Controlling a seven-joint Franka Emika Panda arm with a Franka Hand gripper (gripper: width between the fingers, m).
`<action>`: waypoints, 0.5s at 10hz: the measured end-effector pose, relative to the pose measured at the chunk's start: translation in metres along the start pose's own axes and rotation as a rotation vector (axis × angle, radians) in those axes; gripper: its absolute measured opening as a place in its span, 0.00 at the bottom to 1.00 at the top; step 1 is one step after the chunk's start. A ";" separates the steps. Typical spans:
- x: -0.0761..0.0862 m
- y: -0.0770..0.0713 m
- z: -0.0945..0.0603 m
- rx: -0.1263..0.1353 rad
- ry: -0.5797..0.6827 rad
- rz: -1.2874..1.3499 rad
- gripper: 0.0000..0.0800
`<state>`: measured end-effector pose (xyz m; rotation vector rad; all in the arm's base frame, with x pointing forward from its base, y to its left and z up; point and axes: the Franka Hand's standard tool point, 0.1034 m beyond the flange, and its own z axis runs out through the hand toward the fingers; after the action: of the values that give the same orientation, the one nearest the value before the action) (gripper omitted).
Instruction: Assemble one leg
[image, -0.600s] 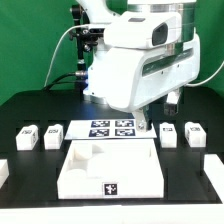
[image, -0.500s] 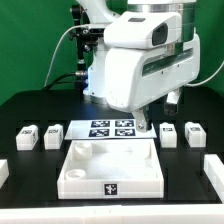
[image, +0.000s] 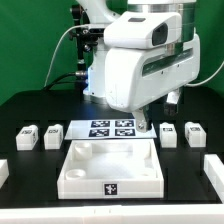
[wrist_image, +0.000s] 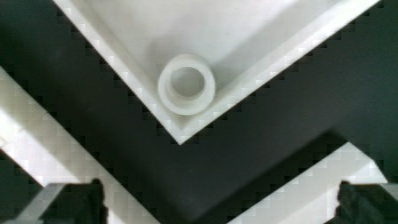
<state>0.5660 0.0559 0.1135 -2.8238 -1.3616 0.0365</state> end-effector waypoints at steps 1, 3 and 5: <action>0.000 0.000 0.000 0.000 0.000 0.000 0.81; 0.000 0.000 0.000 0.000 0.000 -0.046 0.81; -0.002 0.000 0.001 -0.009 0.008 -0.107 0.81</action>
Offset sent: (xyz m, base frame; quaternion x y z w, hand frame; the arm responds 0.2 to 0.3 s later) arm 0.0000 0.0000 0.0000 0.0000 0.0000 0.0000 1.0000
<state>0.5645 0.0546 0.1124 -2.7498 -1.5130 0.0183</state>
